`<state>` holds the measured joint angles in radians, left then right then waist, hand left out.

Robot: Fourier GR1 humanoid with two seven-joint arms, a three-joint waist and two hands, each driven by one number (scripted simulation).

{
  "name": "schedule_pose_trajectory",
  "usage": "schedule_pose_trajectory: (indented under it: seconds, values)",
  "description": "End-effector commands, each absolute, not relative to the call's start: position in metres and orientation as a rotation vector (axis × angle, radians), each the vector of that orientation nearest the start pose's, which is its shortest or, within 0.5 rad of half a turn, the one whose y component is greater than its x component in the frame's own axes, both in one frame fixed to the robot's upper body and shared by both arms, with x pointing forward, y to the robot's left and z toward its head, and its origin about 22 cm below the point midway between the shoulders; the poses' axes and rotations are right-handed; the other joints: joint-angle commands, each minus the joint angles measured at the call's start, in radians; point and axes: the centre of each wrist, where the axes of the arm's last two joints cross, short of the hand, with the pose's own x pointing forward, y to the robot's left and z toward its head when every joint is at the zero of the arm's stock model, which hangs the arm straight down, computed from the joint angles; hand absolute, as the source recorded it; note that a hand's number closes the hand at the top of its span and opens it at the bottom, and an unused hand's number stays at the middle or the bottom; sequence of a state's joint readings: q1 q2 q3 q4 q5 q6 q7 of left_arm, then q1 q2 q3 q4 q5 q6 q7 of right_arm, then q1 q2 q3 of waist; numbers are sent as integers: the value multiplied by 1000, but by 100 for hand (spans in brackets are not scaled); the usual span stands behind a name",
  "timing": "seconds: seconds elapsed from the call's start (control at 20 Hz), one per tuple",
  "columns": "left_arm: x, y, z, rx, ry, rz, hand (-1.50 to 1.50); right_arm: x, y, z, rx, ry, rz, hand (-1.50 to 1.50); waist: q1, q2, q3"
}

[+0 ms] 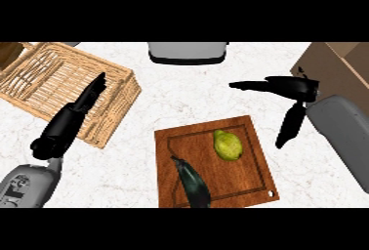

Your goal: Pick the pear from the cutting board and place it in the cardboard box

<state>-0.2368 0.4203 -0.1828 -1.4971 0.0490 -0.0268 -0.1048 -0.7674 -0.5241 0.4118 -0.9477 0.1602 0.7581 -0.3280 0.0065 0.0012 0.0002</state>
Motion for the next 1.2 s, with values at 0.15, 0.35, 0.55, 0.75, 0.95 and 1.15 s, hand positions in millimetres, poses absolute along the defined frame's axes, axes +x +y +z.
schedule_pose_trajectory:
  seconds: [0.15,0.35,0.55,0.75,0.95,1.15]
  values:
    - [300,278,58,94,-1751,-513,0,400,-227,102,321,-1301,1476,-150,-3,-1,0]
    - [298,278,78,99,-1752,-519,0,387,-217,92,325,-1277,1514,-150,-3,-2,0]
    - [307,264,74,87,-1757,-532,0,395,-222,71,280,-1260,1507,-150,2,2,0]
    - [297,281,63,111,-1748,-525,0,400,-207,63,290,-1270,1492,-150,4,1,0]
    - [304,277,76,93,-1752,-540,0,378,-213,35,327,-1279,1519,-150,-2,1,0]
    - [278,269,67,92,-1737,-528,0,382,-213,61,348,-1250,1534,-150,-2,-3,0]
